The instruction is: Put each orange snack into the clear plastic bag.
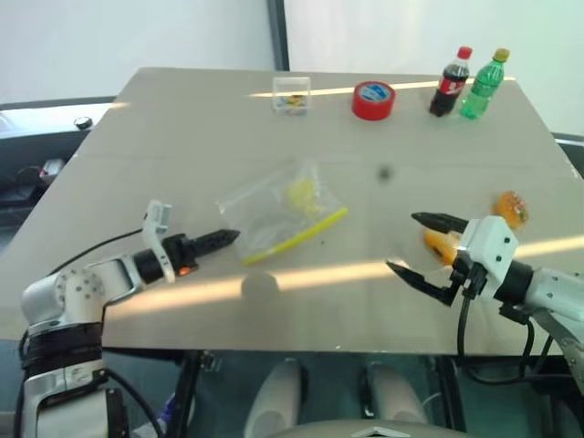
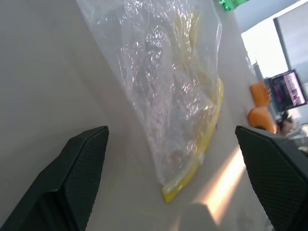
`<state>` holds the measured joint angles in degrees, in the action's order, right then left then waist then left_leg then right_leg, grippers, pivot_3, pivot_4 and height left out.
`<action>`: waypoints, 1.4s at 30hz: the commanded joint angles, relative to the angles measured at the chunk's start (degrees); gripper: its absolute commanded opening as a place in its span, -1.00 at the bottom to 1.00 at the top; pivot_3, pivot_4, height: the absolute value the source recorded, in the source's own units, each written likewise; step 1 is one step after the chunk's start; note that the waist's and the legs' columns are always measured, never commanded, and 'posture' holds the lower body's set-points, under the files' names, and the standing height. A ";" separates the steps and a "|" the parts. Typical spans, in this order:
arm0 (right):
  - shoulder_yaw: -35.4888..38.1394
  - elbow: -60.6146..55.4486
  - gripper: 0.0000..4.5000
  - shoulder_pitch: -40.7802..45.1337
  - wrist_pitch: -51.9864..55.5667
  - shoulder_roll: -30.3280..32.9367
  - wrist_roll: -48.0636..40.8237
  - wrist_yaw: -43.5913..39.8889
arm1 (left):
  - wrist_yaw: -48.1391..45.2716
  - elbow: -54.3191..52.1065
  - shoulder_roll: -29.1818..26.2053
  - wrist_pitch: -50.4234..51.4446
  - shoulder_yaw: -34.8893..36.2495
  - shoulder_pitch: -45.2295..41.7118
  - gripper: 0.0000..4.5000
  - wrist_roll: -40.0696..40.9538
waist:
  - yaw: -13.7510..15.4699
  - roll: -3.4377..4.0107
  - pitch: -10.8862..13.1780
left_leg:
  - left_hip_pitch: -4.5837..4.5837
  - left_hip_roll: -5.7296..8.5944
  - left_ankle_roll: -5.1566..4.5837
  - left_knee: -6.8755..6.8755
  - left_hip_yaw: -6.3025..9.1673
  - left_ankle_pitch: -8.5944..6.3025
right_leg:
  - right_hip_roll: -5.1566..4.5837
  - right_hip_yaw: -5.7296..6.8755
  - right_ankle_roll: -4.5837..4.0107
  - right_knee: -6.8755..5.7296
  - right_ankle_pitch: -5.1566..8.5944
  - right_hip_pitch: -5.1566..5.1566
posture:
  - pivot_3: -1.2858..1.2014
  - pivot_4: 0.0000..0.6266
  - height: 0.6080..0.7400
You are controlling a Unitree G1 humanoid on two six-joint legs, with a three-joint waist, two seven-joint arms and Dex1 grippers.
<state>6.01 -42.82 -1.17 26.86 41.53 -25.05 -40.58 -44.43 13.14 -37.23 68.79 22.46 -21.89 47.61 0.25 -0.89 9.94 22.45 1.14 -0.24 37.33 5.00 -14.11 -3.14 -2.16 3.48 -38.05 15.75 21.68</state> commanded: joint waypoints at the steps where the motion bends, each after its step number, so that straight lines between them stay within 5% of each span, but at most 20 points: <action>1: 0.29 -1.50 1.00 0.45 -1.07 -0.42 0.03 0.61 | 1.57 5.57 3.47 2.45 -1.39 -1.86 0.98 0.01 | 0.27 0.02 -0.08 | -0.02 0.01 0.00 0.01 0.00 0.00 | 0.00 0.00 0.00 0.00 0.00 -0.02 | 0.03 -0.52 1.00; 9: 0.10 -2.17 1.00 -0.49 -0.87 -0.87 0.65 2.23 | 3.83 17.16 12.67 0.26 0.12 -9.05 0.98 -0.85 | 0.55 0.34 -0.55 | -0.02 0.13 0.00 0.03 0.08 0.01 | -0.02 0.06 0.01 -0.01 0.00 -0.06 | 0.03 -0.52 1.00; 12: -0.68 -2.43 1.00 -0.65 -1.19 -1.01 1.86 2.88 | 4.63 19.77 14.10 -1.92 0.35 -10.57 0.60 -1.86 | 0.52 0.38 -0.66 | -0.02 0.14 0.00 0.03 0.09 0.01 | -0.02 0.05 0.01 -0.02 0.00 -0.05 | 0.03 -0.52 1.00; 19: -4.09 -1.12 1.00 1.29 -3.57 -2.80 7.41 5.51 | 8.25 20.88 14.41 4.55 4.65 -13.36 -0.85 1.35 | 0.43 0.61 -0.83 | -0.06 0.20 0.00 0.03 0.10 0.01 | 0.00 0.05 0.02 -0.07 0.00 -0.06 | 0.03 -0.52 1.00; 20: -5.54 -0.30 1.00 2.08 -4.53 -2.85 9.54 5.94 | 9.49 20.20 14.63 6.48 5.95 -13.90 -0.93 2.48 | 0.41 0.64 -0.85 | -0.08 0.21 0.00 0.04 0.10 0.02 | 0.00 0.05 0.02 -0.08 0.01 -0.06 | 0.03 -0.52 1.00; 31: -25.71 18.11 1.00 15.74 -16.81 -8.94 37.81 14.16 | 30.99 11.78 23.37 21.30 24.62 -21.08 -0.93 13.94 | -1.10 0.28 -0.65 | 0.17 0.22 0.32 0.07 0.13 0.20 | 0.01 0.02 0.03 -0.19 0.01 0.25 | 0.03 -0.52 1.00; 42: -32.45 44.06 1.00 28.31 -25.16 -18.94 56.91 29.08 | 45.40 11.88 26.58 23.71 33.32 -27.59 -0.93 20.91 | -1.20 -0.02 -0.48 | 0.33 0.23 0.53 0.06 -0.01 0.32 | 0.01 -0.18 0.01 -0.54 0.00 0.66 | 0.03 -0.52 1.00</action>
<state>-26.63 0.25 25.74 3.44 22.86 29.89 -14.34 -0.20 26.38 -10.87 92.04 54.78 -48.41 65.97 -0.95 -0.92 9.46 22.78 1.37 0.31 37.39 4.95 -13.78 -3.13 -2.38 3.49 -38.65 15.75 22.37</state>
